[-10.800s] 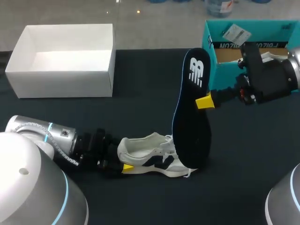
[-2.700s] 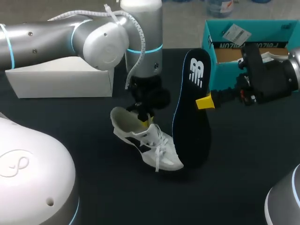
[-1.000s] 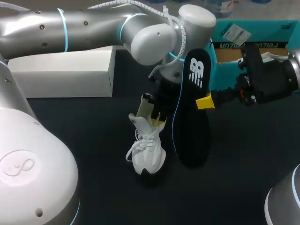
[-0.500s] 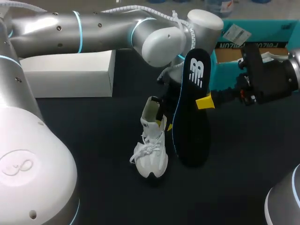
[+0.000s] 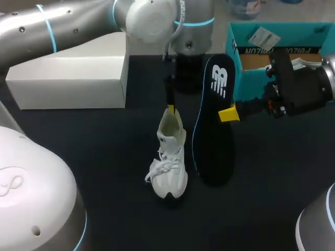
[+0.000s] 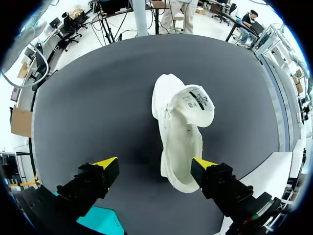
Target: Take the shoe out of the shoebox, open the shoe tongue, remove and reinsert the insole, then place the shoe into the shoebox
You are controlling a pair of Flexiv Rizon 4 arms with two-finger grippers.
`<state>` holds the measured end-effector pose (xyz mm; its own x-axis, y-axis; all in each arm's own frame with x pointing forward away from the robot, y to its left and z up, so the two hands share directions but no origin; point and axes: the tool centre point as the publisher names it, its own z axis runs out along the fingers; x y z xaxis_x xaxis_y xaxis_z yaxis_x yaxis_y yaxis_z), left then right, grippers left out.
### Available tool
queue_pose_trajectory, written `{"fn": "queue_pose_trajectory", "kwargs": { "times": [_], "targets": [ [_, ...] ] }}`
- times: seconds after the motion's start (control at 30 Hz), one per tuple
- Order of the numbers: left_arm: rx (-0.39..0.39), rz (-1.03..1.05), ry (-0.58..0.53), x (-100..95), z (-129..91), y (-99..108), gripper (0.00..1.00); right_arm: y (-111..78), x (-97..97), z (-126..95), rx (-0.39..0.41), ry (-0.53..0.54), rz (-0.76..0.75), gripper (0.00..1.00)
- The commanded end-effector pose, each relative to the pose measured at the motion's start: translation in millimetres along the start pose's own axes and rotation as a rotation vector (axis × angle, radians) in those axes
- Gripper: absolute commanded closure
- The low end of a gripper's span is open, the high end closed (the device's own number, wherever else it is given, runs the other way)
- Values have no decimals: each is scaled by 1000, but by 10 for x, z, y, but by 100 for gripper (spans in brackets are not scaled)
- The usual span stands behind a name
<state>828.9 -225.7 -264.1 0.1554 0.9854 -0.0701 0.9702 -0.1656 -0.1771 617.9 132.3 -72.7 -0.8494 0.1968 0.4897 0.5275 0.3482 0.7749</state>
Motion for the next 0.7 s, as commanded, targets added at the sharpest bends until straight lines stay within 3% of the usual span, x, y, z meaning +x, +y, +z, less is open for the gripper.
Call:
{"fn": "queue_pose_trajectory", "kwargs": {
  "times": [0.03,0.2,0.47,0.5,0.57,0.7],
  "targets": [
    [-33,25,-107,164,-264,-78,0,-2,-9,16,1,0,1,100],
    [-33,25,-107,164,-264,-78,0,-2,-9,16,1,0,1,100],
    [-47,4,-112,198,-190,-86,0,16,-387,-601,-63,20,102,100],
    [22,13,-155,231,-135,-103,0,13,-443,-666,-55,22,117,100],
    [22,-13,-224,281,-103,-140,0,27,-539,-787,-82,36,137,100],
    [11,-24,-401,302,-212,-222,0,55,-750,-967,-56,61,193,100]
  ]
}}
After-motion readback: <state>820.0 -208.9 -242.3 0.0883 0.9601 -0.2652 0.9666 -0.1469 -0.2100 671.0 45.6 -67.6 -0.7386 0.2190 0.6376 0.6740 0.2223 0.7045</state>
